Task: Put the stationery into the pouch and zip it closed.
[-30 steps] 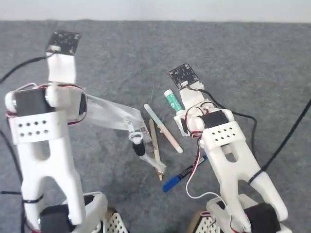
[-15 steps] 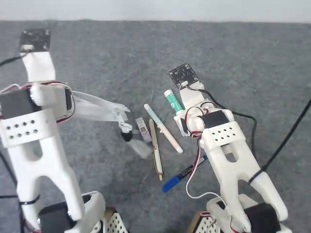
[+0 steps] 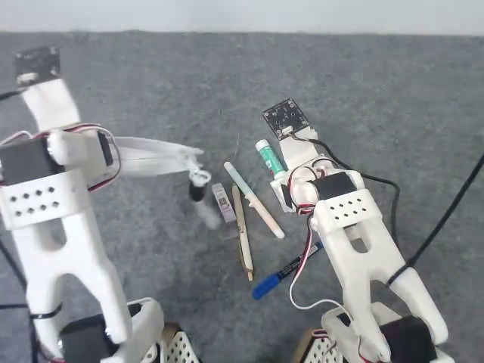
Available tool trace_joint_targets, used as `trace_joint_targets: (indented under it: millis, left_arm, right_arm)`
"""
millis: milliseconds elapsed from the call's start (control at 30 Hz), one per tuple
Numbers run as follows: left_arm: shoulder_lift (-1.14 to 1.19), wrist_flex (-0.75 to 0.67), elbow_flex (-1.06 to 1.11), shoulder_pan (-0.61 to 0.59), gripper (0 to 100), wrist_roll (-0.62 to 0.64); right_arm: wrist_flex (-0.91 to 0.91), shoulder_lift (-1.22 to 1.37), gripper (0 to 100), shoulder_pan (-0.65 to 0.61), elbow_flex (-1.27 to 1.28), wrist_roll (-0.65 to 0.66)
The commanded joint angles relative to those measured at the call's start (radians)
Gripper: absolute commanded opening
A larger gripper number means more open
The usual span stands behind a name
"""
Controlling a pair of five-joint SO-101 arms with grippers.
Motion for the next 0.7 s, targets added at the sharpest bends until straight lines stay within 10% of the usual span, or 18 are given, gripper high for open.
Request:
trace_joint_targets:
  millis: [0, 667]
  left_arm:
    - [-0.011, 0.031, -0.047, 0.049, 1, 0.089]
    - [-0.011, -0.158, 0.117, 0.133, 1, 0.354]
  right_arm:
    - [-0.028, -0.004, 14.9, 0.015, -0.057, -0.012]
    - [-0.097, -0.002, 14.7, 0.01, -0.041, -0.078]
